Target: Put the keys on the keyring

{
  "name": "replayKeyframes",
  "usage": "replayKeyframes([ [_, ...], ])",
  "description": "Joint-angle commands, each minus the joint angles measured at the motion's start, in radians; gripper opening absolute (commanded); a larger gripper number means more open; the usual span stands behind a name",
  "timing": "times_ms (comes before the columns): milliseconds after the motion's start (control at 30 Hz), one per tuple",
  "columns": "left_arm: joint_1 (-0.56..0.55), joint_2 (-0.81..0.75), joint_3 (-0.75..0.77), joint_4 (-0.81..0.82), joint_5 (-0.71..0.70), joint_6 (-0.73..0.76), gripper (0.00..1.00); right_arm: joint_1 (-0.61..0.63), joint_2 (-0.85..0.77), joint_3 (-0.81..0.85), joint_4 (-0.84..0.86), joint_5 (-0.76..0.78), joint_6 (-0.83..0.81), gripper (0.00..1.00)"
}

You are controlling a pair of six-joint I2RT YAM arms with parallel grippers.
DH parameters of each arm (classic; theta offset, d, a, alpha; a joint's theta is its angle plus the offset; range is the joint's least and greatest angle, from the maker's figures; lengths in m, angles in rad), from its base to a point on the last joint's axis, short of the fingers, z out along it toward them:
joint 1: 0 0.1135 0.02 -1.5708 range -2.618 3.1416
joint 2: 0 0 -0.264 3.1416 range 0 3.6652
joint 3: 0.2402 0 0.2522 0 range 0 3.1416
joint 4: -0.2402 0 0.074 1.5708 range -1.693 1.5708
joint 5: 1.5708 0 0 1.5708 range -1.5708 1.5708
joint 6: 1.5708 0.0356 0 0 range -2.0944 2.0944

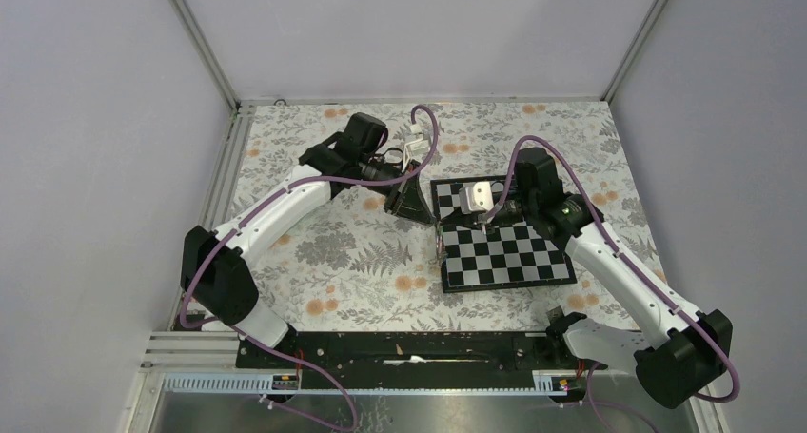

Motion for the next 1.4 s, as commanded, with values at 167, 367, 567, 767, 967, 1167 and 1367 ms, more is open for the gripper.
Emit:
replayKeyframes([
  [167, -0.003, 0.002, 0.021, 0.073, 0.059, -0.011, 0.0, 0.017, -0.013, -0.003, 0.04, -0.023, -0.001, 0.0],
  [367, -0.003, 0.005, 0.018, 0.078, 0.055, -0.015, 0.0, 0.017, -0.013, 0.0, 0.039, -0.033, 0.003, 0.0],
  [567, -0.003, 0.005, 0.012, 0.078, 0.048, -0.012, 0.0, 0.017, -0.018, 0.003, 0.039, -0.033, 0.004, 0.0],
  [767, -0.003, 0.005, 0.0, 0.091, 0.04, -0.021, 0.0, 0.017, -0.019, 0.003, 0.043, -0.036, 0.012, 0.0],
  [967, -0.003, 0.008, -0.01, 0.099, 0.037, -0.029, 0.0, 0.017, -0.021, 0.006, 0.048, -0.039, 0.023, 0.0],
  [1167, -0.003, 0.016, -0.01, 0.099, 0.033, -0.029, 0.0, 0.017, -0.021, 0.008, 0.047, -0.047, 0.028, 0.0],
  [1367, -0.003, 0.021, -0.012, 0.099, 0.03, -0.029, 0.0, 0.017, -0.021, 0.01, 0.048, -0.049, 0.034, 0.0],
])
